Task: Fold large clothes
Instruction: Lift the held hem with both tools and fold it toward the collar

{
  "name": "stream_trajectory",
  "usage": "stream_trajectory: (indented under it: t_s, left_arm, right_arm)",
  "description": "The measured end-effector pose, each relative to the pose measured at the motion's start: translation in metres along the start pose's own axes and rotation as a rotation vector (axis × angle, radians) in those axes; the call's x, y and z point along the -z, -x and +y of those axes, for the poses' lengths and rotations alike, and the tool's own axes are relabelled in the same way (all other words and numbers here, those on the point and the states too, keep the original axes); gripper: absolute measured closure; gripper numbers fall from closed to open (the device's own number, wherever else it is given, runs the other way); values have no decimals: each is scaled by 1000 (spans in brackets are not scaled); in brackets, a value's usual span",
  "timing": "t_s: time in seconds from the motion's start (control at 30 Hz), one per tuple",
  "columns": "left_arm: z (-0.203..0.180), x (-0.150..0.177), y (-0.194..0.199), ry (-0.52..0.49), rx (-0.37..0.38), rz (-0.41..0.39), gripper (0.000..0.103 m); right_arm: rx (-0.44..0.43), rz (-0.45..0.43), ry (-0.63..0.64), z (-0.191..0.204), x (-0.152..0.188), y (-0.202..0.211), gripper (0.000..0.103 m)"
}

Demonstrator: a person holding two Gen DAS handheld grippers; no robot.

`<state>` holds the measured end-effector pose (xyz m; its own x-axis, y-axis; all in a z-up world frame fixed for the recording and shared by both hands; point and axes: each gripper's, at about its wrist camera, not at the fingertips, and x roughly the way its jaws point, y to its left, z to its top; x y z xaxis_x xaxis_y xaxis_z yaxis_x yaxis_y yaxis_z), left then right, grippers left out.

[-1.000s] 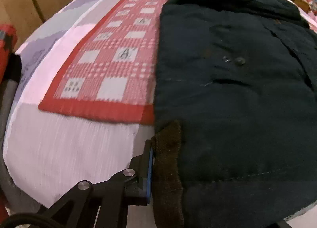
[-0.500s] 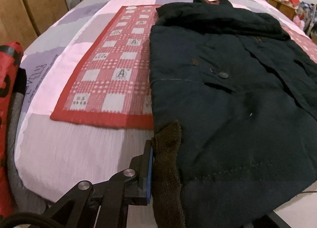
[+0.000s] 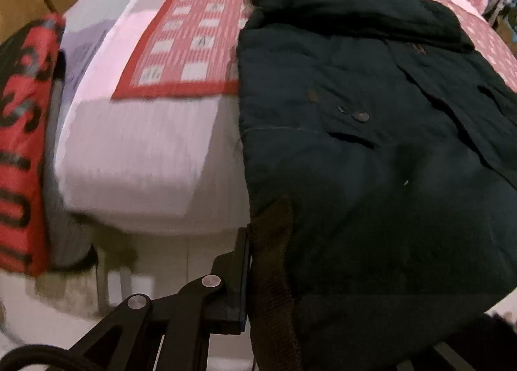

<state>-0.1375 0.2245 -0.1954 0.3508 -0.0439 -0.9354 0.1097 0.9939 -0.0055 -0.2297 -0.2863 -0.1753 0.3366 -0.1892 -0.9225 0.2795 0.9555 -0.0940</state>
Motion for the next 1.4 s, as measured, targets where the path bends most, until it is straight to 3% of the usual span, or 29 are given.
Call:
stream_trajectory:
  t_s: [0.17,0.47,0.73,0.87,1.03,1.13,1.23,1.4]
  left_arm:
    - [3,-4,5,-28,-9,24,93]
    - [12,-103,4,-21,-2,-109,92]
    - [17,-255,-30,12,8,-216,92]
    - [19,-329,-69,42,-3,-206,92]
    - [13,-418,-138,93,-34,-133,92]
    - [6,-456,-183,93,-66,-63,92]
    - [1,-478,-225,100,-94,4,92]
    - [0,-494,-277,118,-110,60,91]
  right_arm:
    - [21,44,4,-9,5,29,91]
    - [-3,-139,16,4,-77,32,92]
    - [-91,-315,-14,3,-212,-6,92]
    - [-135,-354,-9,10,-297,-45,93]
    - [-160,-280,-41,12,-397,-131,92]
    - [-155,-221,-57,13,-439,-179,92]
    - [-140,-152,-72,20,-471,-229,92]
    - [-95,-80,-56,36,-496,-284,92]
